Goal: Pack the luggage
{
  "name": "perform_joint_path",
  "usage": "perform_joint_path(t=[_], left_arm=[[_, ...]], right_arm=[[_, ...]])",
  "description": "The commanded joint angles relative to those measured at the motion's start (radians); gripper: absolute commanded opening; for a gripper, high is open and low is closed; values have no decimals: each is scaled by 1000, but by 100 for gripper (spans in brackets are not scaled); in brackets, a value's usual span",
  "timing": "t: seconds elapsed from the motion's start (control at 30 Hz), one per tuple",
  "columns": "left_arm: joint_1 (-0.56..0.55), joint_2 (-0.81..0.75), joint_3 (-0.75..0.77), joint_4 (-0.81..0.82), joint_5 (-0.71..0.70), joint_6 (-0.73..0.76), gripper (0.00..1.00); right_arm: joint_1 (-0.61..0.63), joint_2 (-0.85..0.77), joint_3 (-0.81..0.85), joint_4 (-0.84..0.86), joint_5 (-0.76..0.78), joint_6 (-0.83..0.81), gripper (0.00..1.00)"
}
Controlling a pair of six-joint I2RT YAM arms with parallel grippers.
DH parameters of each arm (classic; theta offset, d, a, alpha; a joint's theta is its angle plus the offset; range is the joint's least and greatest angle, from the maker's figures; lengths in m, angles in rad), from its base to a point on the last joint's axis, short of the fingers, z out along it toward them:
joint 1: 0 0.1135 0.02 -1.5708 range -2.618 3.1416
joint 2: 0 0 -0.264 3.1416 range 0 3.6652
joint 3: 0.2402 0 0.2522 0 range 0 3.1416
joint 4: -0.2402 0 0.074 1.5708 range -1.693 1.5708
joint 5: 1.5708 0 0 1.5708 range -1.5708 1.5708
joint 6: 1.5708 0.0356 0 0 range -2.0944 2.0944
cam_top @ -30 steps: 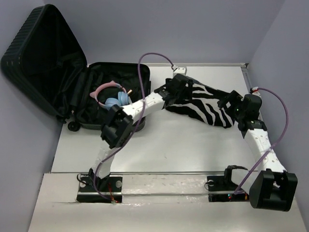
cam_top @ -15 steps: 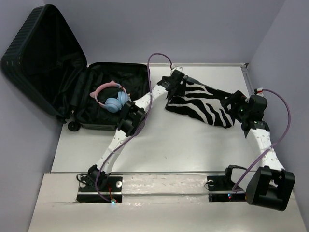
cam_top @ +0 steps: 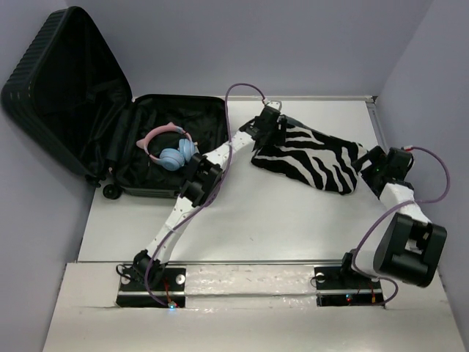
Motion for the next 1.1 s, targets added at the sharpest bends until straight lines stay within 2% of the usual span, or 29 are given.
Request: perform_joint_path(t=[0.0, 0.13, 0.23, 0.3, 0.33, 0.37, 0.47, 0.6, 0.67, 0.7, 0.9, 1.07], left_arm=[[-5, -5, -85, -6, 116, -38, 79], [-5, -40, -155, 48, 143, -41, 71], [-4, -57, -179, 59, 142, -33, 70], [1, -78, -205, 57, 101, -16, 75], [1, -127, -230, 72, 79, -9, 85], [5, -160, -297, 119, 62, 1, 89], [16, -288, -374, 173, -2, 8, 99], [27, -374, -402, 192, -91, 51, 99], [31, -361, -383, 172, -111, 62, 99], [33, -338, -326, 119, -108, 64, 99], [45, -105, -77, -56, -1, 62, 99], [56, 9, 12, -87, 111, 36, 98]], right_arm=[[-14, 122, 5, 69, -40, 32, 100], [-14, 233, 10, 89, -72, 47, 100], [-14, 279, 11, 96, -127, 55, 100], [-14, 322, 7, 138, -165, 58, 100], [-14, 331, 1, 144, -179, 58, 100], [-14, 340, -3, 153, -178, 60, 100], [-14, 342, -10, 164, -175, 67, 100], [-14, 374, -13, 193, -201, 86, 100], [-14, 386, -18, 204, -209, 89, 100], [-14, 391, -21, 214, -212, 90, 100], [-14, 422, -18, 240, -227, 92, 99], [-14, 422, -7, 239, -224, 87, 98]])
